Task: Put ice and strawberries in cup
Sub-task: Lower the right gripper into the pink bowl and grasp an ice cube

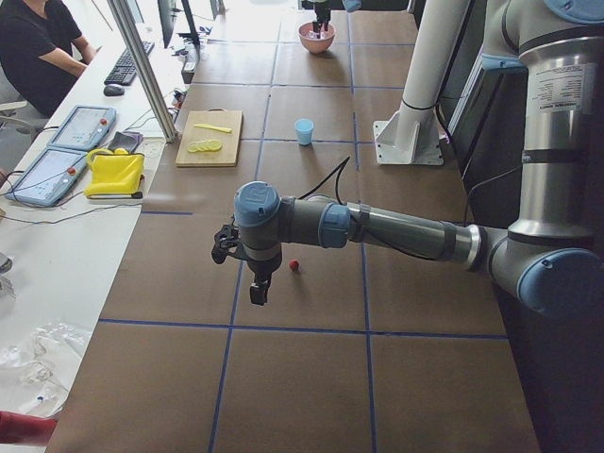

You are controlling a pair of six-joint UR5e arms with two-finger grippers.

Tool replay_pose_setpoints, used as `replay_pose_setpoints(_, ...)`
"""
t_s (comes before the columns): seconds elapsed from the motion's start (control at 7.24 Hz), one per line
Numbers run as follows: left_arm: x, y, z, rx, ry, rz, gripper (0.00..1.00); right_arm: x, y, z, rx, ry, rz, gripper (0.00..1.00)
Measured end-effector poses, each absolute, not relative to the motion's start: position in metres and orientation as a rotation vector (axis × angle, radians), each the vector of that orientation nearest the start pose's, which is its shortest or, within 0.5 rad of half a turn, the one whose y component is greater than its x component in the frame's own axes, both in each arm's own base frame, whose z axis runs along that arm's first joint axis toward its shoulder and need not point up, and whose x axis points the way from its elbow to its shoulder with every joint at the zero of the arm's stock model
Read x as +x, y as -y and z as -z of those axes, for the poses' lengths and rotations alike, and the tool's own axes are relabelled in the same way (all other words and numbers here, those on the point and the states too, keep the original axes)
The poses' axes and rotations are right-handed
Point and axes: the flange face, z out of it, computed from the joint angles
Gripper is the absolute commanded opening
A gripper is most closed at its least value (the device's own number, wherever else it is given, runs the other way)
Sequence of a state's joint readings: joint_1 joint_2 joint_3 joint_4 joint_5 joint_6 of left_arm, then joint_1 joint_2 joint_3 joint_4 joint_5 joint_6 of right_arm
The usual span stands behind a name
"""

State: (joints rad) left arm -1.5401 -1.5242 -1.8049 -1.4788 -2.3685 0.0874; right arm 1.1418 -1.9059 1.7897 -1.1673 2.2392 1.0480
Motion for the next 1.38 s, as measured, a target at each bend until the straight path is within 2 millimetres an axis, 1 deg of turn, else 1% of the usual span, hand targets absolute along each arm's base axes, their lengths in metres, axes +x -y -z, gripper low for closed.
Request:
replay_pose_setpoints(0.14, -0.048, 0.473, -0.573, 0.114, -0.795, -0.15, 1.0, -0.09, 0.364, -0.656, -0.244, 0.689, -0.51, 0.5)
replay_pose_setpoints(0.28, -0.048, 0.473, -0.573, 0.115, -0.795, -0.151, 1.0, -0.091, 0.364, -0.656, -0.244, 0.691, -0.52, 0.29)
replay_pose_setpoints(0.41, -0.048, 0.473, -0.571, 0.118, -0.795, -0.152, 1.0, -0.091, 0.365, -0.655, -0.24, 0.691, -0.526, 0.2)
replay_pose_setpoints(0.69, -0.048, 0.472, -0.567, 0.125, -0.794, -0.154, 1.0, -0.092, 0.368, -0.65, -0.226, 0.695, -0.527, 0.04)
replay_pose_setpoints(0.83, -0.048, 0.472, -0.565, 0.127, -0.794, -0.154, 1.0, -0.091, 0.368, -0.645, -0.218, 0.7, -0.526, 0.0)
replay_pose_setpoints(0.97, -0.048, 0.469, -0.564, 0.129, -0.794, -0.154, 1.0, -0.09, 0.368, -0.639, -0.209, 0.707, -0.524, 0.0)
replay_pose_setpoints(1.1, -0.048, 0.463, -0.562, 0.13, -0.794, -0.155, 1.0, -0.087, 0.364, -0.628, -0.194, 0.718, -0.521, 0.0)
replay_pose_setpoints(1.24, -0.048, 0.458, -0.56, 0.133, -0.794, -0.156, 1.0, -0.084, 0.362, -0.607, -0.171, 0.741, -0.525, 0.0)
replay_pose_setpoints(1.38, -0.048, 0.455, -0.558, 0.134, -0.795, -0.156, 1.0, -0.084, 0.368, -0.578, -0.146, 0.777, -0.554, 0.0)
